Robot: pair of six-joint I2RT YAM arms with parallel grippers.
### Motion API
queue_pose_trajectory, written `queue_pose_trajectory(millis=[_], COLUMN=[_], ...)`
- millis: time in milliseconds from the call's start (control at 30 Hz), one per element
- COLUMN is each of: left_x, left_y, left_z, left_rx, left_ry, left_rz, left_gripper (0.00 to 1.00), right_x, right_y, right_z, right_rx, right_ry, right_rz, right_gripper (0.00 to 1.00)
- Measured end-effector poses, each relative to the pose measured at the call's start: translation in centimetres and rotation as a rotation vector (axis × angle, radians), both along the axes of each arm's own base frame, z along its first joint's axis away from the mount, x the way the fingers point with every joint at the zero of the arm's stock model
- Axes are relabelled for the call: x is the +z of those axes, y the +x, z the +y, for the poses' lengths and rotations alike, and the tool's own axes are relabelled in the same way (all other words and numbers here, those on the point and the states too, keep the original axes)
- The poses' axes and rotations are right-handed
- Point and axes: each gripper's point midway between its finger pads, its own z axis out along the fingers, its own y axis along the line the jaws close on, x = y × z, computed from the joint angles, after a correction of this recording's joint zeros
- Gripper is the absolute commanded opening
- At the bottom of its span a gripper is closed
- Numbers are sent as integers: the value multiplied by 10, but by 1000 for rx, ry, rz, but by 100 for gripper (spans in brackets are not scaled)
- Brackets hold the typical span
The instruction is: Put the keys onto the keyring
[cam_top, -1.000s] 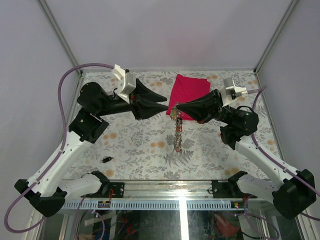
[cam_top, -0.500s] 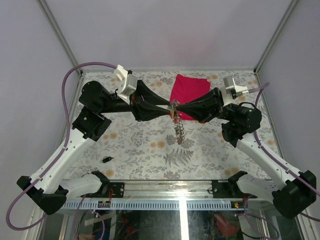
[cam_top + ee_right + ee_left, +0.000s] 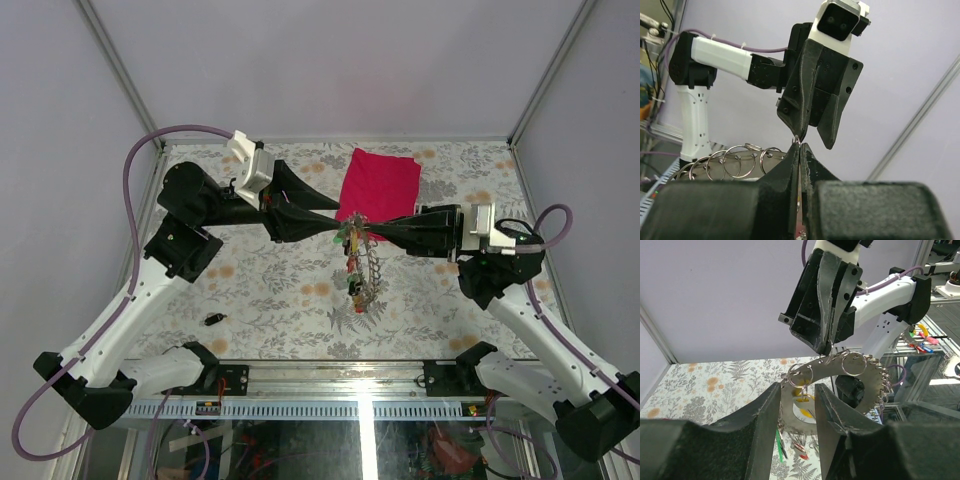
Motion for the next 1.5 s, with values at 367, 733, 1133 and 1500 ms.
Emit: queue_pose_trajectory(millis=[367, 733, 1133, 1500], left_x=[-5, -42, -163, -214], left_y=[3, 42, 103, 135], left_z=[0, -3, -8, 46], left_rx=[11, 183, 434, 828], left_ry=[14, 113, 313, 324], left_rz=[-15, 120, 478, 712], left_gripper=[35, 38, 40, 43], right_x=[-10, -28, -52, -87], right_y=[4, 24, 52, 72], right_z=[-3, -20, -57, -67], right_rx=[-125, -322, -600, -703], right_ry=[-51, -209, -365, -455], right_rz=[-220, -78, 215, 402], right_gripper=[0, 0, 0, 0])
